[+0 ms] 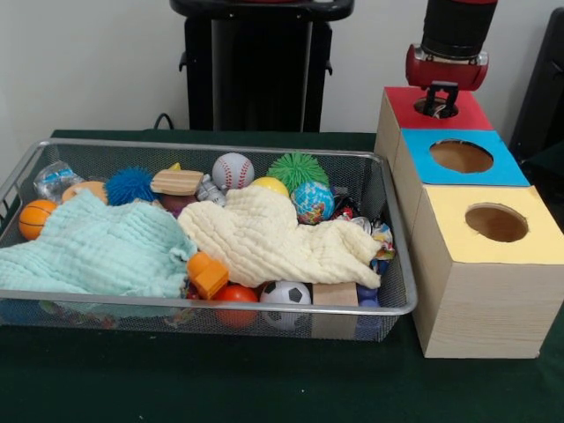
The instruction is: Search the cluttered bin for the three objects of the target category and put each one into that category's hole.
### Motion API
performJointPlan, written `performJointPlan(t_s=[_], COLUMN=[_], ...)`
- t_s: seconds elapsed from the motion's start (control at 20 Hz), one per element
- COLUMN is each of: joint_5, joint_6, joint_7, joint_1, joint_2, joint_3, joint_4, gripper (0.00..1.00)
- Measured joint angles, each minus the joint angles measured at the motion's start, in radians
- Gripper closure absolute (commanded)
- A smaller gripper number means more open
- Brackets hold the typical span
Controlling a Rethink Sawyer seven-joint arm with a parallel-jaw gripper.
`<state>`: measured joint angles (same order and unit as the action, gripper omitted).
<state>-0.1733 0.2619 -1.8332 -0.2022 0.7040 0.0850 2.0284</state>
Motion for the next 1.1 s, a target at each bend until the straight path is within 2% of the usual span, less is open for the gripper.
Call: performJointPlan(t_s=[1.1], joint_5=[0.000], joint_6=[0.019], joint_7=[0.000], joint_1=[0.012], joint_2=[0.024], joint_3=[-0.003], joint_4=[0.000], gripper=[1.00])
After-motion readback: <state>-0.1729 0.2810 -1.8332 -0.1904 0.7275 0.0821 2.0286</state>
